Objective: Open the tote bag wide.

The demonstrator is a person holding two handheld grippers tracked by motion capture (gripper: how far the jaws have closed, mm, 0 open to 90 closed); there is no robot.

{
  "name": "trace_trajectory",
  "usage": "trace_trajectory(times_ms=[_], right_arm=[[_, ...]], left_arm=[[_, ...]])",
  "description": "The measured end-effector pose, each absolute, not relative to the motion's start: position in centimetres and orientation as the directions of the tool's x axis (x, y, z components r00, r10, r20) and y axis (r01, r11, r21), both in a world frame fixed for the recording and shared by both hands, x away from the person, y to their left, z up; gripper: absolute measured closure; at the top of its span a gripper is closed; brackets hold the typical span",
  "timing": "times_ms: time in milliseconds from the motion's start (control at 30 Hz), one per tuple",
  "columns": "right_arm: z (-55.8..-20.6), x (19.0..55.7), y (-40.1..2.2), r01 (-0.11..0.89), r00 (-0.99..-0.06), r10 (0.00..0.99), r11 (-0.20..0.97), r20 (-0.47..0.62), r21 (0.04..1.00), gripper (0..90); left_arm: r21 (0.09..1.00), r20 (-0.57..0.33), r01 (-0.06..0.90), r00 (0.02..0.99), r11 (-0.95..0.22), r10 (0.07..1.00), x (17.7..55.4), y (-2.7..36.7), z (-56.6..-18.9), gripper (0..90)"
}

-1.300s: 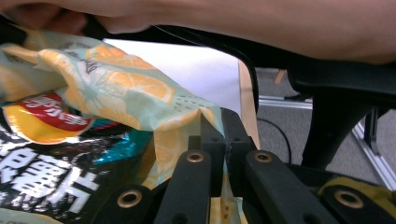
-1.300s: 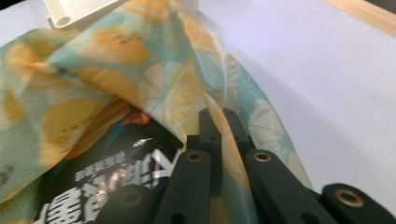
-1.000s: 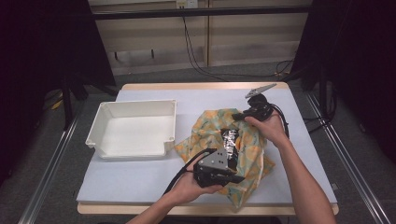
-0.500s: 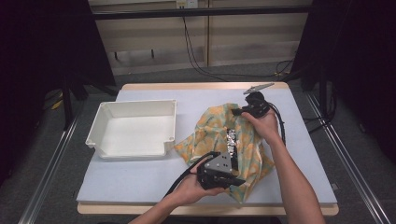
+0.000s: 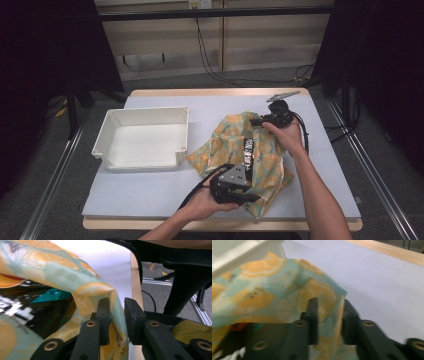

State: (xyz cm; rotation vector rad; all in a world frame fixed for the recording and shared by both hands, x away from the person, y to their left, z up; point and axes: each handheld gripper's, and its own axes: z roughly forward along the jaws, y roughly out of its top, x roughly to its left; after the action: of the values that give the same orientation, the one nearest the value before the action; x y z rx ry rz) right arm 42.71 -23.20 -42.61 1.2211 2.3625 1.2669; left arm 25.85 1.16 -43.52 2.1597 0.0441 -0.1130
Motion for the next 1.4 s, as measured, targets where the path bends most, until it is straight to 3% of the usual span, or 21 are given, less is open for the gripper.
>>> trace_trajectory(times_ms=[167, 300, 633, 900, 967, 1033, 1133, 1167, 1200, 1300, 1400], right_arm=[[-40.5, 40.8, -24.1, 0.541, -0.659, 0.729, 0.29, 0.184, 0.789, 51.5], [-38.7, 39.2, -25.0, 0.508, -0.672, 0.72, 0.282, 0.17, 0.814, 42.7], [-36.8, 33.9, -23.2, 0.442, -0.765, 0.63, 0.359, 0.136, 0.822, 35.9], [-39.0, 32.7, -22.1, 0.466, -0.752, 0.648, 0.4, 0.116, 0.789, 31.6], [-39.6, 32.6, -22.1, 0.472, -0.748, 0.653, 0.402, 0.116, 0.784, 31.8], [-40.1, 32.3, -22.1, 0.476, -0.747, 0.656, 0.413, 0.109, 0.776, 35.4], [-40.7, 31.8, -22.3, 0.482, -0.736, 0.673, 0.44, 0.077, 0.758, 49.5], [-40.9, 31.7, -22.5, 0.484, -0.731, 0.678, 0.443, 0.07, 0.755, 53.5], [-41.0, 31.6, -22.7, 0.488, -0.733, 0.675, 0.436, 0.083, 0.756, 64.7], [-41.0, 30.9, -23.3, 0.471, -0.736, 0.672, 0.424, 0.08, 0.774, 86.0], [-40.8, 30.1, -24.2, 0.458, -0.73, 0.68, 0.412, 0.07, 0.788, 90.0]], left_arm=[[0.845, -0.074, 0.084, 0.996, -0.529, 0.04, 25.9, 2.9, -42.5, 60.3], [0.864, -0.077, 0.107, 0.994, -0.491, 0.081, 26.0, 5.1, -41.6, 49.9], [0.915, -0.063, 0.152, 0.969, -0.373, 0.24, 29.8, 8.3, -39.1, 51.3], [0.893, -0.067, 0.213, 0.935, -0.397, 0.349, 33.2, 6.5, -40.9, 32.2], [0.869, -0.044, 0.216, 0.93, -0.446, 0.365, 33.4, 5.8, -41.7, 32.0], [0.855, -0.039, 0.226, 0.926, -0.466, 0.376, 33.5, 5.5, -42.3, 38.7], [0.848, -0.032, 0.22, 0.929, -0.483, 0.368, 33.5, 5.5, -42.9, 73.8], [0.84, -0.029, 0.228, 0.925, -0.493, 0.378, 33.4, 5.7, -42.9, 80.2], [0.842, -0.045, 0.233, 0.93, -0.486, 0.366, 33.4, 5.8, -42.9, 86.8], [0.826, -0.042, 0.242, 0.927, -0.509, 0.373, 33.1, 7.0, -42.6, 90.0], [0.829, -0.047, 0.253, 0.92, -0.499, 0.389, 32.9, 8.6, -42.5, 90.0]])
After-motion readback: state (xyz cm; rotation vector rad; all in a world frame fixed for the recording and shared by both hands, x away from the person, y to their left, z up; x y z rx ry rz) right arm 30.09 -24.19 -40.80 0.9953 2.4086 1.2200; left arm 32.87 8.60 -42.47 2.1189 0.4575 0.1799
